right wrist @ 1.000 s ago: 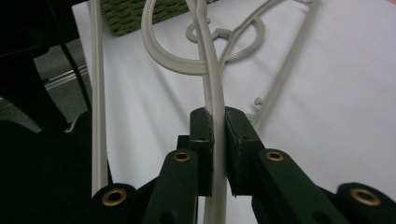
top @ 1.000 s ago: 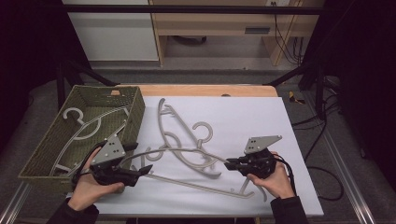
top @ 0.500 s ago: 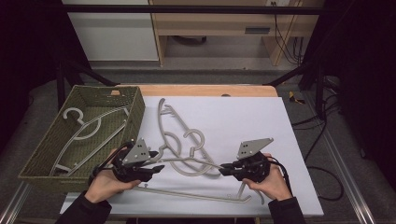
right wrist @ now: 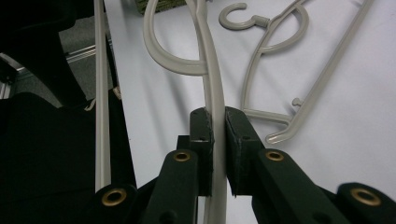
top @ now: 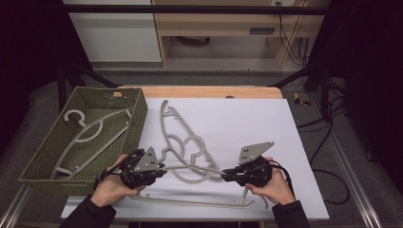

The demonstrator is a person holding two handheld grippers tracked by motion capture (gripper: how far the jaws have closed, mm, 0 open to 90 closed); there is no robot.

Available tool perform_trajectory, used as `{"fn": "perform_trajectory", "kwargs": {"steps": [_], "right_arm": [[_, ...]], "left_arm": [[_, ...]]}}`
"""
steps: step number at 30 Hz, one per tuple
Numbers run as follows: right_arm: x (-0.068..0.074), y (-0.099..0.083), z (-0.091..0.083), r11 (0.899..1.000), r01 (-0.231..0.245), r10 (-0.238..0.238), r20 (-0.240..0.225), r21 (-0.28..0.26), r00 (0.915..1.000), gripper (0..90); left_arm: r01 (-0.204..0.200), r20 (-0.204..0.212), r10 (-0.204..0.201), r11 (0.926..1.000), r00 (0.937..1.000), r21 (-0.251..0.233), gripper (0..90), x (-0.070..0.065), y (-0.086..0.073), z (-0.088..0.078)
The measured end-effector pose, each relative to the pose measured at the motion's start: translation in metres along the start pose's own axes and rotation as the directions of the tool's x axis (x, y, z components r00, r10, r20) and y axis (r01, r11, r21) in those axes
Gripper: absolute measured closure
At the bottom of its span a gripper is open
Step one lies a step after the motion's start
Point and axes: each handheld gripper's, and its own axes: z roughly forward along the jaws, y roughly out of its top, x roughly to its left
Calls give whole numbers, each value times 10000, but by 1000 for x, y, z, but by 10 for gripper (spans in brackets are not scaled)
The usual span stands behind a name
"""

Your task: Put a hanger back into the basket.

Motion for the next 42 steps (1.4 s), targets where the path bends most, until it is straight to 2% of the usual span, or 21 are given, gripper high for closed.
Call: {"fn": "perform_trajectory", "kwargs": {"steps": [5, 9, 15, 17, 25, 28, 30, 34, 36, 38, 42], "right_arm": [[-1, -1, 1, 9998, 160, -159, -81, 75, 9998, 823], [-2, -3, 0, 9998, 178, -178, -65, 14, 9998, 815], [-5, -5, 0, 10000, 87, -87, 3, 43, 10000, 791], [-6, -6, -1, 10000, -56, 56, 47, -5, 10000, 784], [-9, -7, -5, 9990, -252, 270, 479, -374, 9985, 731], [-10, -9, -8, 9961, -381, 444, 796, -792, 9958, 681], [-12, -10, -12, 9916, -424, 542, 949, -1220, 9940, 648], [-13, -13, -21, 9797, -540, 883, 1731, -1933, 9809, 515], [-14, -16, -26, 9674, -635, 1150, 2021, -2450, 9726, 449], [-14, -19, -31, 9537, -734, 1465, 2374, -2918, 9603, 396], [-14, -26, -45, 9268, -949, 2012, 2668, -3634, 9425, 335]], "left_arm": [[-333, -43, 334, 9993, 9994, 191, 782, -6, 0, 0], [-462, 184, 459, 9988, 9988, 185, 797, -9, 0, -1], [-312, 626, 299, 9993, 9976, 199, 816, -13, 0, -1], [-261, 646, 253, 9996, 9976, 124, 818, -13, 0, -2], [118, 530, -109, 9998, 9985, -163, 822, -16, 2, -5], [280, 374, -272, 9994, 9989, -218, 822, -16, 2, -7], [436, 257, -428, 9986, 9988, -297, 823, -14, 1, -8], [786, 63, -785, 9963, 9969, -349, 823, -11, 0, -9], [861, -91, -864, 9958, 9962, -312, 823, -10, -1, -10], [978, -278, -986, 9947, 9947, -307, 823, -9, -2, -12], [1218, -552, -1245, 9913, 9907, -501, 824, -6, -4, -17]]}}
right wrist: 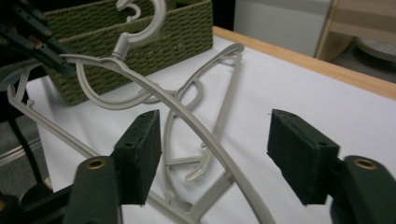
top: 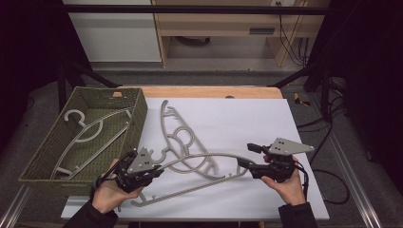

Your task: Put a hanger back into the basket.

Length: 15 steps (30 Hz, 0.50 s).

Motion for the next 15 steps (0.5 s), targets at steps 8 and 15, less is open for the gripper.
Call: {"fn": "perform_trajectory", "kwargs": {"steps": [8, 15], "right_arm": [[-9, -8, -22, 9978, -455, 492, 763, -491, 9959, 297], [-12, -10, -25, 9957, -595, 700, 1579, -707, 9850, 184]], "left_arm": [[609, -496, -639, 9963, 9967, -605, 825, 6, -2, -8], [956, -989, -1065, 9894, 9894, -1090, 825, 17, -2, -24]]}}
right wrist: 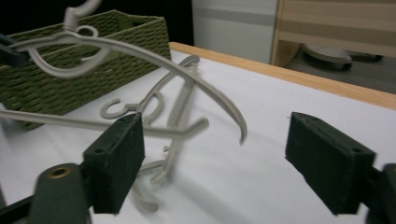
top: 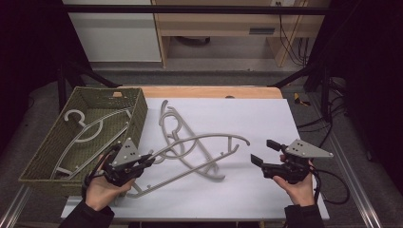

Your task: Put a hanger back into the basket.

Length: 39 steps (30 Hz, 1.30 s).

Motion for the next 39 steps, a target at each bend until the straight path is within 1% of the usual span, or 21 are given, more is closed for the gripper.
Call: {"fn": "perform_trajectory", "kwargs": {"steps": [1, 2, 3, 5, 8, 10, 11, 12, 16, 19, 21, 26, 28, 30, 32, 35, 36, 38, 39], "right_arm": [[0, 0, 0, 10000, -79, 79, 139, -32, 9999, 168], [0, 0, -1, 9999, -96, 97, 227, -49, 9997, 157], [-1, 0, -1, 9999, -113, 116, 316, -106, 9994, 149], [-2, 0, -2, 9997, -190, 196, 404, -160, 9990, 131], [-3, -1, -3, 9993, -341, 349, 533, -151, 9980, 105], [-5, -2, -3, 9991, -414, 417, 671, -64, 9969, 94], [-5, -2, -3, 9989, -463, 467, 668, -77, 9967, 94], [-6, -3, -3, 9988, -484, 488, 716, -65, 9962, 93], [-7, -3, -3, 9988, -484, 486, 862, -37, 9951, 70], [-7, -3, -3, 9986, -525, 526, 855, -31, 9949, 61], [-7, -4, -3, 9984, -567, 563, 873, 13, 9946, 52], [-8, -4, -3, 9978, -666, 657, 999, 58, 9928, 43], [-9, -4, -4, 9977, -674, 666, 1019, 45, 9926, 41], [-9, -4, -4, 9976, -696, 691, 1020, 16, 9924, 41], [-9, -4, -4, 9976, -693, 689, 996, 13, 9926, 41], [-9, -4, -4, 9975, -710, 705, 1003, 8, 9925, 41], [-9, -4, -4, 9975, -708, 701, 1010, 26, 9924, 41], [-9, -5, -3, 9976, -689, 680, 974, 55, 9929, 40], [-10, -5, -3, 9977, -672, 662, 969, 74, 9931, 39]], "left_arm": [[13, -40, -13, 10000, 10000, -66, 825, 2, 1, -3], [144, -77, -145, 9997, 9999, -173, 825, 4, 1, -5], [129, -88, -131, 9997, 9999, -211, 825, 6, 2, -8], [234, -171, -240, 9991, 9996, -362, 825, 10, 3, -13], [218, -348, -234, 9987, 9991, -468, 825, 15, 5, -19], [198, -498, -231, 9976, 9985, -656, 825, 20, 7, -25], [217, -553, -256, 9972, 9981, -714, 825, 23, 8, -28], [347, -598, -394, 9963, 9974, -782, 825, 26, 9, -30], [319, -852, -397, 9954, 9956, -904, 825, 43, 13, -42], [303, -1071, -397, 9957, 9935, -880, 825, 57, 15, -49], [409, -1242, -524, 9948, 9909, -932, 825, 66, 15, -54], [797, -1372, -944, 9909, 9860, -1086, 825, 93, 11, -69], [905, -1585, -1074, 9898, 9815, -1102, 825, 103, 9, -75], [928, -1922, -1121, 9899, 9749, -1067, 825, 112, 5, -79], [1000, -2156, -1189, 9903, 9692, -964, 825, 120, 1, -82], [1138, -2374, -1304, 9901, 9626, -827, 825, 131, -6, -83], [1201, -2393, -1356, 9897, 9614, -780, 825, 135, -8, -83], [1223, -2366, -1351, 9902, 9622, -678, 825, 141, -13, -82], [1234, -2399, -1353, 9903, 9613, -640, 824, 144, -15, -82]]}}
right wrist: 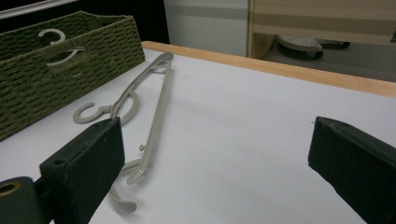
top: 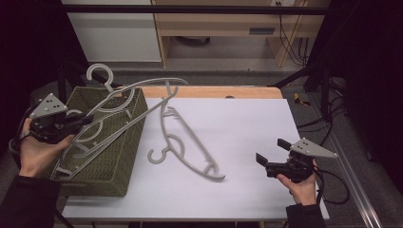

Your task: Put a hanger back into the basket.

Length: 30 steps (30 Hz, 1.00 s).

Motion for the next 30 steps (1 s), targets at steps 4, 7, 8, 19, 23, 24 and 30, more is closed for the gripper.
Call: {"fn": "perform_trajectory", "kwargs": {"steps": [4, 7, 8, 19, 23, 24, 30], "right_arm": [[0, 0, 0, 10000, -85, 85, 4, -12, 10000, 38], [-1, -1, 1, 10000, -17, 17, 38, 36, 10000, 38], [0, -1, 1, 10000, -13, 13, 45, 44, 10000, 37], [0, -1, 0, 10000, -10, 9, 83, 58, 10000, 32], [0, 0, 0, 10000, -8, 8, 72, 58, 10000, 30], [0, 0, 1, 10000, -25, 25, 88, 47, 10000, 30], [0, -1, 2, 9999, 45, -46, 91, 130, 9999, 28]], "left_arm": [[234, -124, -235, 9997, 9996, -69, 825, 12, -9, 3], [407, -204, -408, 9991, 9990, -71, 824, 21, -16, 4], [469, -228, -471, 9989, 9986, -69, 825, 24, -18, 4], [892, -619, -885, 9960, 9941, 78, 824, 53, -45, 0], [955, -830, -924, 9949, 9923, 333, 824, 60, -55, -2], [1010, -870, -977, 9943, 9914, 351, 825, 62, -58, -2], [1263, -1041, -1222, 9914, 9870, 341, 825, 72, -72, -6]]}}
